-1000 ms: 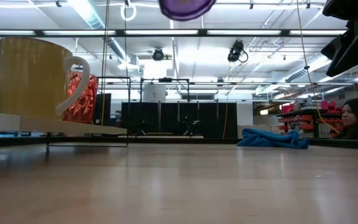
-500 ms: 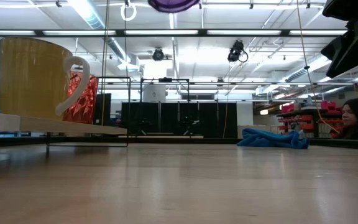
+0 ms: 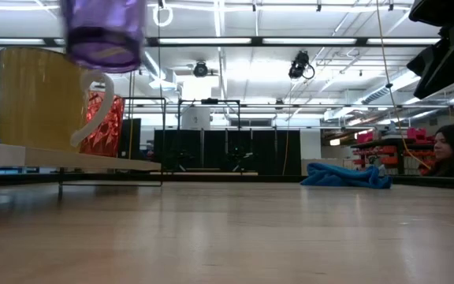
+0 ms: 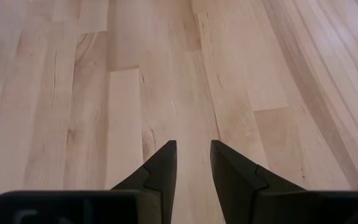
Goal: Stack small to large cups/mugs on shelf
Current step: Put the violet cup on the shelf
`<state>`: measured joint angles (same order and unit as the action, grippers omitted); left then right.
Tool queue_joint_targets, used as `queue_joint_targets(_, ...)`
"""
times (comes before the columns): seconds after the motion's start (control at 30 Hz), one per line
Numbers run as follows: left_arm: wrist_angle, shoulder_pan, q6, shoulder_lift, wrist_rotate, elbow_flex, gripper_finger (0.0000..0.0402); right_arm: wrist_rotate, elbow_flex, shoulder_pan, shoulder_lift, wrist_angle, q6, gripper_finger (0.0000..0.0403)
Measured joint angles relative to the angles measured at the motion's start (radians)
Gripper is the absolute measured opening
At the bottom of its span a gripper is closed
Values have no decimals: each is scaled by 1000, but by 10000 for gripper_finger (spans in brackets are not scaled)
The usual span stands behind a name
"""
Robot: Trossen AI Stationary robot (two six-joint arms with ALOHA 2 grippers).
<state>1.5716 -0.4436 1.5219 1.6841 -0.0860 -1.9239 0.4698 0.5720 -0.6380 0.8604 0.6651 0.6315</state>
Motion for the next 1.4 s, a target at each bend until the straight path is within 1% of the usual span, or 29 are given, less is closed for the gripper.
queue_joint_targets(0.13, 0, -48, 119, -117, -12, 132, 12, 0, 0, 0, 0, 0, -2, 105)
queue_joint_targets(0.27, 0, -90, 205, -179, -15, 227, 12, 0, 0, 0, 0, 0, -4, 105)
queue_joint_targets(0.4, 0, -127, 267, -220, -15, 295, 12, 0, 0, 0, 0, 0, -5, 105)
queue_joint_targets(0.6, 1, -171, 359, -251, 5, 336, 12, 0, 0, 0, 0, 0, -7, 105)
queue_joint_targets(0.7, -1, -198, 406, -249, 23, 353, 12, 0, 0, 0, 0, 0, -7, 105)
queue_joint_targets(0.97, -2, -268, 510, -244, 23, 402, 12, 0, 0, 0, 0, 0, -14, 105)
queue_joint_targets(1.2, -5, -294, 536, -244, -4, 438, 12, 1, 0, 0, 0, -1, -14, 105)
queue_joint_targets(1.4, -70, -298, 537, -244, -16, 477, 12, 1, 0, 0, 0, -1, -14, 105)
